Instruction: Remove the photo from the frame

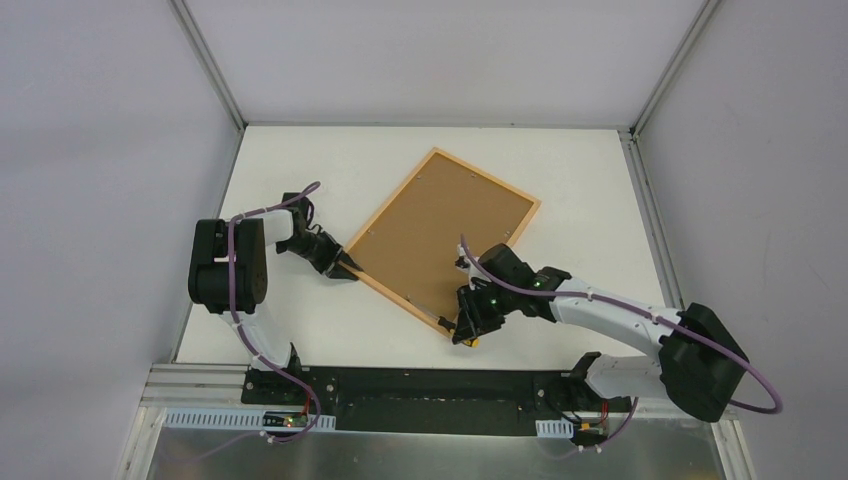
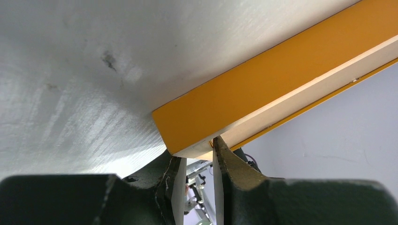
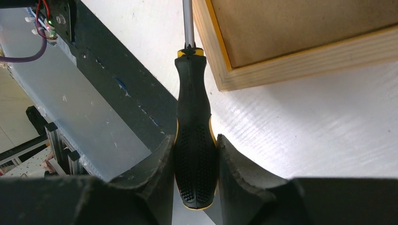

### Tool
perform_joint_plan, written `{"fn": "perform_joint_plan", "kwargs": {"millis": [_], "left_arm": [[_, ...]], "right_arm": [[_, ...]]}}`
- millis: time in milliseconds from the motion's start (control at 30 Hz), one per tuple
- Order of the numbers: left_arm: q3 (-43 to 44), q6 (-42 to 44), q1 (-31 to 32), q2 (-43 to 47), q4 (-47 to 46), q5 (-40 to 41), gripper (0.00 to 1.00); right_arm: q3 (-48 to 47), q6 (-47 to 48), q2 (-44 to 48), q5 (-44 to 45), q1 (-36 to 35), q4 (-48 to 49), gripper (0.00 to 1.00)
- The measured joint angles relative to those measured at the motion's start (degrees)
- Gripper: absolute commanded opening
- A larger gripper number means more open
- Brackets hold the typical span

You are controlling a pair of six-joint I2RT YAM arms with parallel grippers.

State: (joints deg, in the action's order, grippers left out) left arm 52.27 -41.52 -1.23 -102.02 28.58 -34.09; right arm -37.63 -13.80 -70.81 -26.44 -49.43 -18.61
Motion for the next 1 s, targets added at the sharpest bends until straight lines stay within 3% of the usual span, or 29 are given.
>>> {"fn": "perform_joint_plan", "kwargs": {"millis": [233, 533, 700, 1000], "left_arm": [[0.00, 0.20, -0.33, 0.00, -0.02, -0.04, 0.00], [0.00, 0.26, -0.33, 0.00, -0.02, -0.04, 0.00], [-0.15, 0.22, -0.33, 0.02, -0.17, -0.20, 0.00], [-5.03, -4.68, -0.31, 4.07, -2.21, 0.46, 0.00]], "right_arm": [[-3.08, 0.07, -6.25, -0.31, -0.11, 4.48, 0.00], [0.87, 0.44, 1.44, 1.60, -0.09, 1.20, 0.00], [0.59, -0.07, -0.83, 1.53, -0.13, 2.29, 0.00], [-10.51, -1.38, -4.50, 3.69, -0.13, 0.74, 0.00]]}}
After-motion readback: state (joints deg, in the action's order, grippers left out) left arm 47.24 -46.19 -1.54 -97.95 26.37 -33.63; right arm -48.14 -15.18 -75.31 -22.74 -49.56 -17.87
